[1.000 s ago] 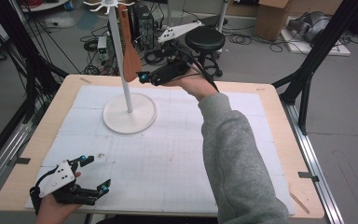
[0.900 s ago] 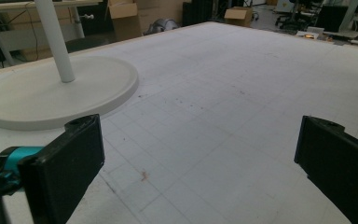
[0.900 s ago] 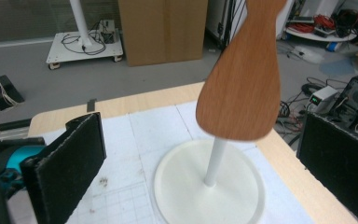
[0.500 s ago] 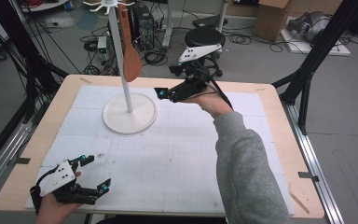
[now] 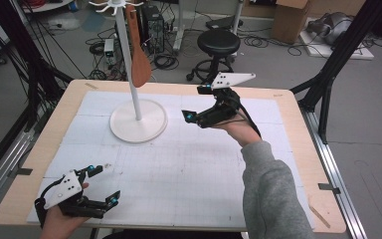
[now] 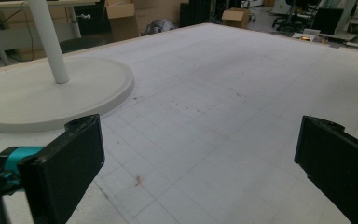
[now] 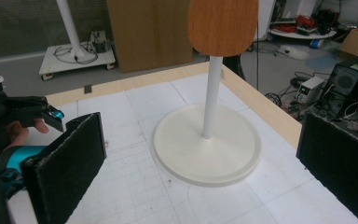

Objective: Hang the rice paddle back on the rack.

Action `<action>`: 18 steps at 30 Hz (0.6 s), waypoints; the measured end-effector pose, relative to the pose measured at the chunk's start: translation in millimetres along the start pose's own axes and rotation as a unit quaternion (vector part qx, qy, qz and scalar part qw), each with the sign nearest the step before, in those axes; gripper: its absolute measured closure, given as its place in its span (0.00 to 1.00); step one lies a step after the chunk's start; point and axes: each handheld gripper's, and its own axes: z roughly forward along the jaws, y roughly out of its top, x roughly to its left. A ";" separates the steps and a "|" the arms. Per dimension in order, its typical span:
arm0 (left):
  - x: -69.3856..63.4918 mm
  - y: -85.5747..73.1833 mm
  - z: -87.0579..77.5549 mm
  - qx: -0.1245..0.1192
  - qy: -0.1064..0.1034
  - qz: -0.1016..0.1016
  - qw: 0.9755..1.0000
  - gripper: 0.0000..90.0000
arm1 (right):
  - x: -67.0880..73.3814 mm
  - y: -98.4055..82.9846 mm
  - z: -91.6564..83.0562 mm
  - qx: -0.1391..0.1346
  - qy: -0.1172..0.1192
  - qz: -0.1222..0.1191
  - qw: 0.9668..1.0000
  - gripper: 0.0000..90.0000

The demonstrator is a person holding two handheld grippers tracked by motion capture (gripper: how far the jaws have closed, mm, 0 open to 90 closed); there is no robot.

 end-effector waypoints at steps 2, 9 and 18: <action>-0.1 0.3 0.1 -0.001 -0.001 -0.001 1.000 0.02 | 1.1 -6.5 -1.9 -0.001 -0.004 -0.001 1.000 0.00; 0.1 0.7 1.5 -0.002 -0.001 -0.002 1.000 0.02 | 7.4 -25.9 -11.8 0.001 -0.009 0.003 1.000 0.00; -0.8 0.8 4.1 -0.001 -0.003 -0.004 1.000 0.02 | 10.2 -56.1 -33.9 -0.005 -0.030 0.015 0.999 0.00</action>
